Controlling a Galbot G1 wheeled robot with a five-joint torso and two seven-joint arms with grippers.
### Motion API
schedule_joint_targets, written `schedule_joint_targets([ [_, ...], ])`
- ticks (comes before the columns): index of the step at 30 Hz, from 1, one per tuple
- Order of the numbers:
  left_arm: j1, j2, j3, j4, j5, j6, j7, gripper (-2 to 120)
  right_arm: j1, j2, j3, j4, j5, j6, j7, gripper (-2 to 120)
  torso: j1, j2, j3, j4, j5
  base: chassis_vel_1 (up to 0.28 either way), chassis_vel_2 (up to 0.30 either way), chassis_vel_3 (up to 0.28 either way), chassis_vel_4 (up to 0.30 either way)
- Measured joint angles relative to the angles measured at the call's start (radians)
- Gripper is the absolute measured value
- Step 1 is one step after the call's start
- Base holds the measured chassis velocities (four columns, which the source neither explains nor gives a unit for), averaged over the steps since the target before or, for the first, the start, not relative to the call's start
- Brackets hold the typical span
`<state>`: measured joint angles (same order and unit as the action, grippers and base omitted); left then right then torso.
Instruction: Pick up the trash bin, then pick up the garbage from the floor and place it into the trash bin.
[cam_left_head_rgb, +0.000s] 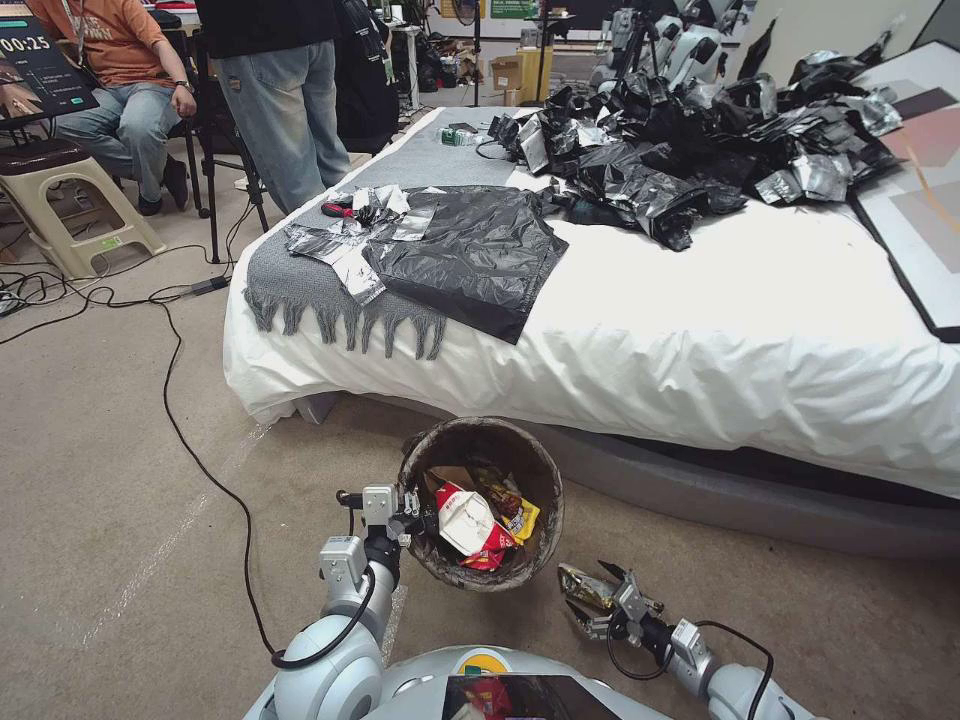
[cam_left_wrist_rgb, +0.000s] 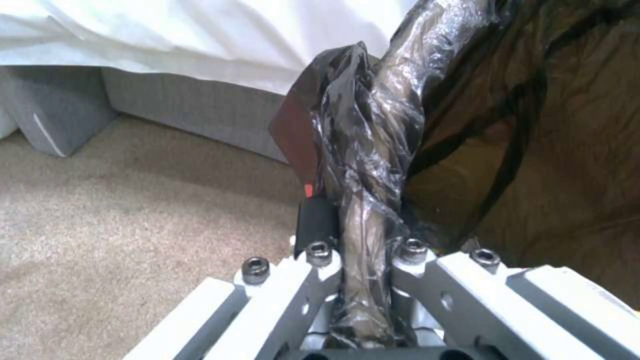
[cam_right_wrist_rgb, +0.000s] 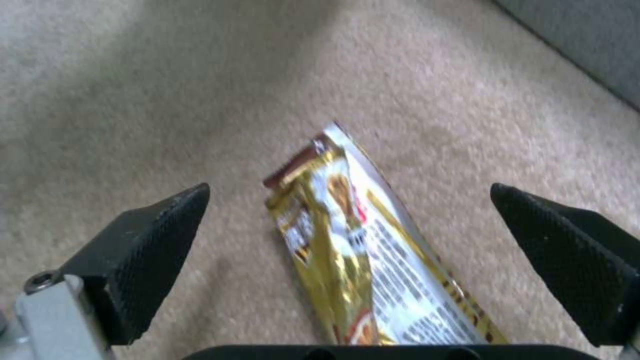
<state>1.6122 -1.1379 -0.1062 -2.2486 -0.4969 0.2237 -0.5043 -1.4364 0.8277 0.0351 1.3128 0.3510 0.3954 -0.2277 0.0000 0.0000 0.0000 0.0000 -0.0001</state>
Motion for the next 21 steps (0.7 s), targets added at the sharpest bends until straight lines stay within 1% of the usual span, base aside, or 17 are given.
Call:
schedule_joint_targets([
  [11, 0.003, 0.001, 0.002, -0.002, 0.0, -0.001, 0.0, 2, 0.03, 0.035, -0.009, -0.076, -0.001, 0.001, -0.006, 100, 0.0, 0.0, 0.0, 0.0, 0.0, 0.0, 0.0, 0.0, 0.0],
  [21, 0.003, 0.003, 0.001, -0.003, 0.0, -0.003, 0.0, 2, 0.046, 0.053, -0.018, -0.105, -0.014, 0.0, -0.008, 100, 0.0, 0.0, 0.0, 0.0, 0.0, 0.0, 0.0, 0.0, 0.0],
])
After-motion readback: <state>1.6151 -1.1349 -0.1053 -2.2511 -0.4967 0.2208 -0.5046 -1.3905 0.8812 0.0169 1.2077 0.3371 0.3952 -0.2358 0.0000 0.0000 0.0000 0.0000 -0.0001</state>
